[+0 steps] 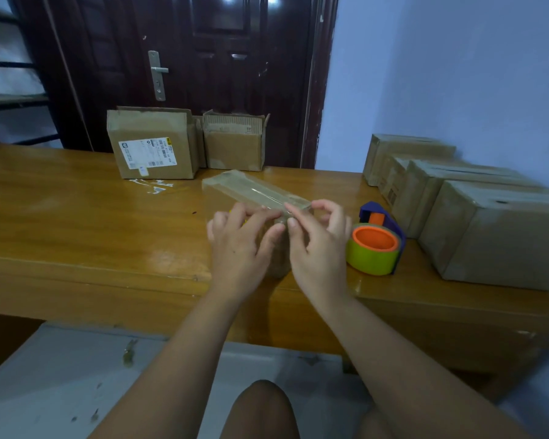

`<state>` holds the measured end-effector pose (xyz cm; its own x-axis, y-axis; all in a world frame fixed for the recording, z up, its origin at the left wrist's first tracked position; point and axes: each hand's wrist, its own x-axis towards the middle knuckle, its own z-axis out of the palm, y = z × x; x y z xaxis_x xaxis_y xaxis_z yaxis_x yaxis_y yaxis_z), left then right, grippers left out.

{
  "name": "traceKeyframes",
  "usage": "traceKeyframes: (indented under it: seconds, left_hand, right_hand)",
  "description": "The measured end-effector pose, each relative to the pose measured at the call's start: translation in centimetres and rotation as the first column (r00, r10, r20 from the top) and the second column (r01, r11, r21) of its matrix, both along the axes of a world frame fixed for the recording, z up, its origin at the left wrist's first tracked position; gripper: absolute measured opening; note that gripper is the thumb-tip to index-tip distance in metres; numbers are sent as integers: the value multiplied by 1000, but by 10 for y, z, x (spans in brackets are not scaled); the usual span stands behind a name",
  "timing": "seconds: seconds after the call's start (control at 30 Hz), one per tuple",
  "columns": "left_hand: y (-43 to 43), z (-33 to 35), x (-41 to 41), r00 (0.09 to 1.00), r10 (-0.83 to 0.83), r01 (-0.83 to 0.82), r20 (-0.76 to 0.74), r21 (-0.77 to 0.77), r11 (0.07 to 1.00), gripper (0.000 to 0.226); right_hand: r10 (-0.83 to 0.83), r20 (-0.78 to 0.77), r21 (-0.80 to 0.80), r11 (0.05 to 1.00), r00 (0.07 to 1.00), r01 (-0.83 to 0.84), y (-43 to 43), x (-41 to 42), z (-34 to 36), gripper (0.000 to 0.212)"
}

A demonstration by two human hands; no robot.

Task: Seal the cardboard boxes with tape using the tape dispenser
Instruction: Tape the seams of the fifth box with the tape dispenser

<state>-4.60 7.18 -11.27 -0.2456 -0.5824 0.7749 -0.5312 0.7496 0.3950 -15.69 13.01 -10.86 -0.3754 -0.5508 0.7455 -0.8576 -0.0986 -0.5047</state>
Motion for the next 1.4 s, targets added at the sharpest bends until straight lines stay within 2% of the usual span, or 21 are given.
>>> traceKeyframes:
  seconds: [0.07,0.13,0.17,0.23,0.3,0.4,0.5,0.57,0.67,0.73,0.8,0.87,0.93,1.0,1.13,1.23,1.3,1.33,1.4]
  left_hand:
    - [8,1,0,999,-7,8,-42,15,1000,32]
    - [10,3,4,993,-15,19,-116,35,999,39]
    - [9,4,7,994,2,-1,-105,15,1000,40]
    - [4,11,15,995,101,-100,6,-27,995,38]
    - [-2,23,23,961,235,-244,148,46,969,38]
    - [-7,36,36,905,336,-382,259,152,912,42]
    - [-4,46,45,856,338,-416,392,133,900,43]
    - [0,52,46,836,313,-405,451,122,906,45]
    - [6,60,40,889,179,-276,421,183,944,44]
    - [12,64,37,971,-18,-47,240,265,963,36]
    - [15,67,38,976,-210,178,53,353,919,33]
    - [18,67,41,940,-336,282,59,424,861,32]
    - [20,67,39,907,-372,253,198,449,857,39]
    - [22,64,33,897,-314,173,312,406,897,48]
    - [22,57,12,900,-214,118,381,261,958,52]
    - [8,48,-4,870,-118,32,478,186,982,47]
    - [6,43,-13,845,26,-54,534,37,998,46]
    - [10,39,-20,869,74,-54,490,-54,997,48]
    - [29,32,-35,960,-16,51,279,-120,992,45]
  right_hand:
    - [74,72,49,996,995,-77,5,3,0,31]
    - [128,136,160,976,982,-150,8,1,5,35]
    - [144,140,200,965,980,-170,8,-1,7,35]
    - [159,158,259,946,975,-196,4,-8,14,36]
    - [146,205,342,916,968,-211,0,-15,23,53]
    - [106,240,385,902,965,-195,-2,-25,38,76]
    - [9,152,409,910,988,-71,1,-49,46,72]
    - [-103,97,492,869,990,43,4,-71,52,69]
    - [-254,109,624,770,961,132,7,-108,55,62]
    - [-294,120,703,699,948,128,9,-127,52,62]
    - [-313,190,730,679,931,79,13,-136,50,70]
    - [-326,254,723,689,910,45,15,-142,46,76]
    - [-338,331,730,684,881,-11,16,-146,43,81]
    - [-376,432,743,663,820,-87,17,-146,39,78]
    - [-410,452,762,639,792,-103,16,-149,35,35]
    - [-405,448,759,643,797,-100,19,-150,37,27]
    - [-403,464,751,651,789,-108,22,-150,38,26]
    - [-398,467,746,657,790,-110,23,-151,37,25]
    - [-382,474,726,679,793,-107,25,-153,35,24]
